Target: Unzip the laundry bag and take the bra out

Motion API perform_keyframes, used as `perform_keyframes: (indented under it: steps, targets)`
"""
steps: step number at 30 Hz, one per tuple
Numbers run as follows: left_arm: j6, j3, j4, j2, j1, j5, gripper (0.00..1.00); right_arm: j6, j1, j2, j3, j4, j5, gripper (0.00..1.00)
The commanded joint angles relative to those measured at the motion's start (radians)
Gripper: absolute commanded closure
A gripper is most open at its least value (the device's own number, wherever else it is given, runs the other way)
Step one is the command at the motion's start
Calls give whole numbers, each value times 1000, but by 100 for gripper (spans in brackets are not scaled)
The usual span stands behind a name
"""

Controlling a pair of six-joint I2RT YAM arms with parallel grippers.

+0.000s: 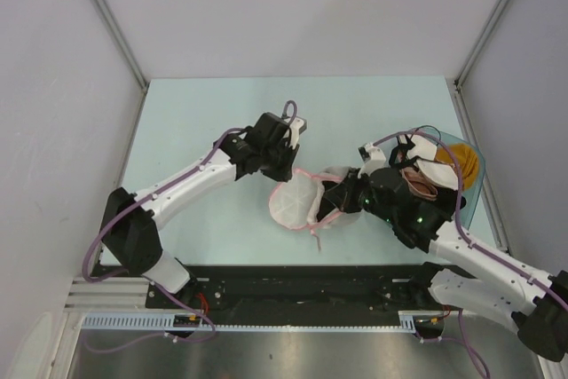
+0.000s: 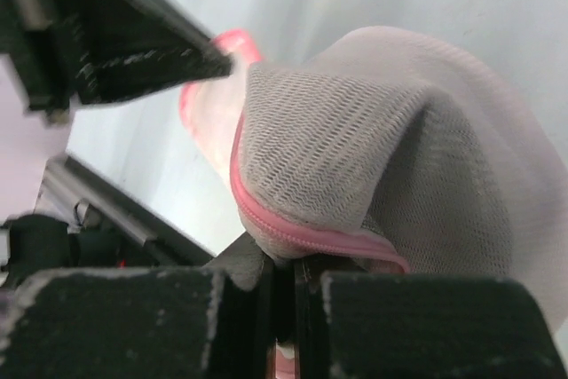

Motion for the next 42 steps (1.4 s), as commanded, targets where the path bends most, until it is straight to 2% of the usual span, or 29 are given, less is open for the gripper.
perform_keyframes:
  steps: [1, 5, 7, 11, 14, 20, 22, 23, 26, 30, 32, 34, 35, 36, 38, 42]
  targets:
    - [-24, -54, 80, 24, 14, 25, 100, -34, 1, -56, -63, 250, -235, 100]
    - [-42, -77, 126, 75, 16, 75, 100, -13, -3, -66, -117, 391, -391, 100]
    - [-47, -91, 141, 96, 16, 85, 100, 10, -6, -70, -126, 457, -422, 100]
    - [-59, -117, 177, 103, 17, 110, 100, 97, -47, -82, -129, 626, -572, 100]
    - [-64, -126, 183, 106, 20, 107, 100, 133, -68, -104, -130, 710, -603, 100]
    - [-59, -123, 183, 89, 28, 88, 100, 153, -113, -105, -176, 746, -605, 100]
    - [-57, -129, 184, 84, 40, 82, 100, 226, -160, -118, -233, 894, -614, 100]
    - [-62, -135, 190, 81, 45, 87, 100, 325, -182, -116, -296, 1031, -632, 100]
    - [-74, -168, 219, 81, 59, 127, 100, 467, -254, -96, -360, 1228, -651, 100]
    - [-80, -169, 221, 92, 59, 130, 100, 502, -268, -79, -377, 1299, -598, 100]
    - [-77, -168, 220, 90, 59, 128, 100, 542, -283, -47, -391, 1412, -545, 100]
    - [-77, -169, 221, 86, 59, 128, 100, 652, -306, 35, -411, 1538, -522, 100]
    - [-77, -174, 223, 86, 59, 130, 100, 700, -328, 72, -413, 1682, -519, 100]
    - [-77, -175, 224, 87, 59, 128, 100, 778, -338, 115, -405, 1747, -516, 100]
    - [-77, -180, 224, 92, 59, 125, 100, 806, -340, 177, -370, 1774, -536, 100]
    - [-74, -182, 227, 95, 60, 104, 100, 814, -335, 198, -322, 1772, -573, 100]
